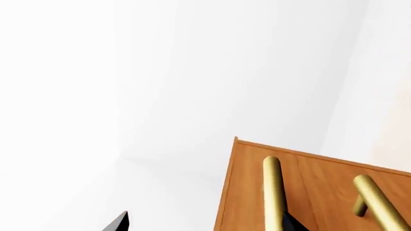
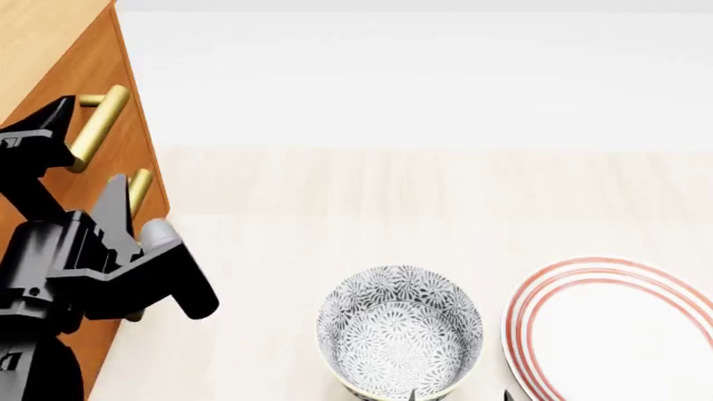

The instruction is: Open the top drawer of the cabinet.

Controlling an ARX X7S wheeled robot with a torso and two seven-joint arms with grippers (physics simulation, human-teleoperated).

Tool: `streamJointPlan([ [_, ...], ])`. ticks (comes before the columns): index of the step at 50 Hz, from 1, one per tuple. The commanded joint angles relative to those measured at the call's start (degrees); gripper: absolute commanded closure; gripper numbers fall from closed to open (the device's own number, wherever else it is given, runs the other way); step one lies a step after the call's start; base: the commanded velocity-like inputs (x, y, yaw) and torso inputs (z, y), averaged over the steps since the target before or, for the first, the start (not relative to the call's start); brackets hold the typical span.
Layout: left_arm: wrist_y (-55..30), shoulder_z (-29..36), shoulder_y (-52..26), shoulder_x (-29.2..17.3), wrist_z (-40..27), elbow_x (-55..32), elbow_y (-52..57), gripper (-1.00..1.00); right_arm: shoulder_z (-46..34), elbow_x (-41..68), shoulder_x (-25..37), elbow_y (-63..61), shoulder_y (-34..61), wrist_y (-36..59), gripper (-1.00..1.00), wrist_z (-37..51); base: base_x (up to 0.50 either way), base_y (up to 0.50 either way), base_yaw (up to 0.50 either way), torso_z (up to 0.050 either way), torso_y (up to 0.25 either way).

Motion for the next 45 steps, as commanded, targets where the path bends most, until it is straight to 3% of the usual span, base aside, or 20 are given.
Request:
streamJointPlan([
  [1, 1.21, 0.28, -1.38, 0.48, 0.57, -0.71, -3.65, -1.00, -0.26, 0.25, 0.12, 0.49, 0.14, -0.47, -1.00, 0.10, 0.00, 0.00, 0.00, 0.000, 0.000],
  [25, 2.13, -2.16, -2.20, 4.56, -0.76, -3.27, -11.79, -1.00, -0.85, 0.83, 0.62, 0.12, 0.05, -0.50, -1.00, 0.47, 0.00, 0.00, 0.00, 0.000, 0.000],
  [45, 3.26, -2.46, -1.75, 4.97, -1.97, -3.72, -15.23, -1.00, -1.32, 1.16, 0.80, 0.87, 0.31, -0.93, -1.00, 0.65, 0.00, 0.00, 0.00, 0.000, 0.000],
])
